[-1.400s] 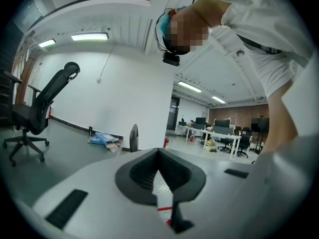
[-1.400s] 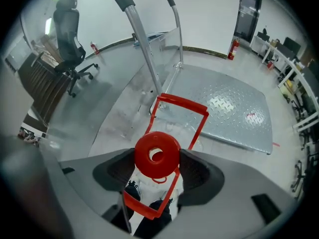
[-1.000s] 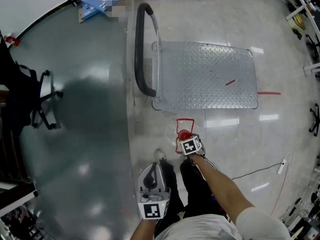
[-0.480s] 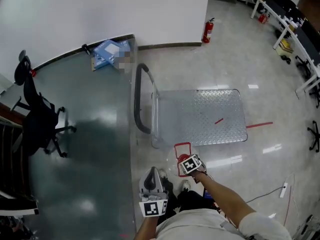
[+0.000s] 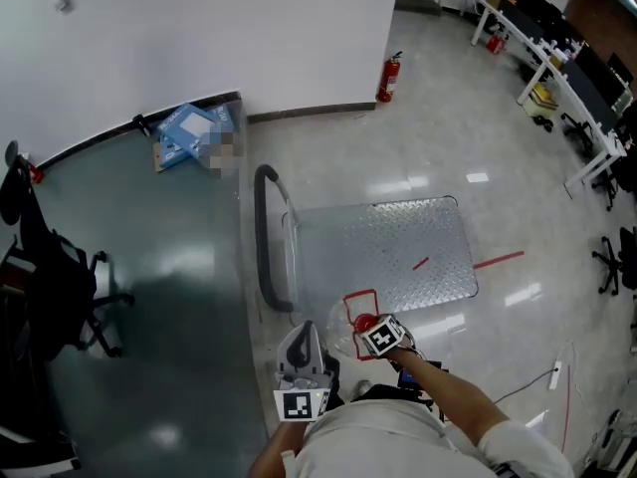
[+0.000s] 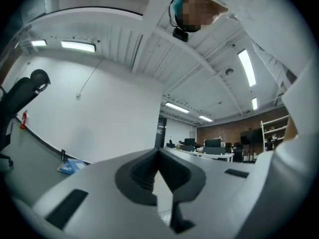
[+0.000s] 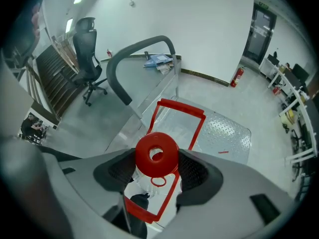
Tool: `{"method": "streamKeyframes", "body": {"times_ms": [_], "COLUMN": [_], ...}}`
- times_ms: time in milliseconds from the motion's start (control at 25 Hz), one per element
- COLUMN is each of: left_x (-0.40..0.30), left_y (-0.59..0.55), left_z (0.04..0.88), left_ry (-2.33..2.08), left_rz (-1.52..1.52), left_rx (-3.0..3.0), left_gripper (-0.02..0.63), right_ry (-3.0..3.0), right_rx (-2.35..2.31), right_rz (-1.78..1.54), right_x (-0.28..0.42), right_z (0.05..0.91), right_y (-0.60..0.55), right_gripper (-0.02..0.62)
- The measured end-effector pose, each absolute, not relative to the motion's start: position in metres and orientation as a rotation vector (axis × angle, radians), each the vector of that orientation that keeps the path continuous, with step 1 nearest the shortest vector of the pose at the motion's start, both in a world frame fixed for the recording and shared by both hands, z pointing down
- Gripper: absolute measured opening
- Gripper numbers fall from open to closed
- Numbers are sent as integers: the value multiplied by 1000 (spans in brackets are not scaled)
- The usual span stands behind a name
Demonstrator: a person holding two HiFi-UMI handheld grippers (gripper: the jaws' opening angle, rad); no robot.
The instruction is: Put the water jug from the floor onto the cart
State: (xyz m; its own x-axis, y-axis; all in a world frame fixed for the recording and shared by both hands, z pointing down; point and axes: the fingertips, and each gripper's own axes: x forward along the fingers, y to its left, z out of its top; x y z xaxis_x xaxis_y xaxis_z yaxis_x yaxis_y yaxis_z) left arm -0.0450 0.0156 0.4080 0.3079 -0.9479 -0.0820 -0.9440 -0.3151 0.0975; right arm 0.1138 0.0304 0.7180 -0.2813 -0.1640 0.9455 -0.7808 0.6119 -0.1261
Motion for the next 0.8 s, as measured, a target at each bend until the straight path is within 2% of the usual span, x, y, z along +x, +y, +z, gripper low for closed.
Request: {"method": "streamKeyframes", "body": {"times_ms": [480, 800], "left_x": [-56, -54], "left_y": [-81, -118], "left_z": [404, 417], "left_ry": [-1736, -1797], "left_rz": [-181, -106], "left_rx": [2566, 2490], "left_gripper": [3, 3], "right_ry": [-1807, -1764], "right_rx": [856, 846], "right_rz": [750, 763], "right_x": [86, 74], "right_z": [715, 755], "right_y": [-106, -166], "right_gripper": [273, 273]}}
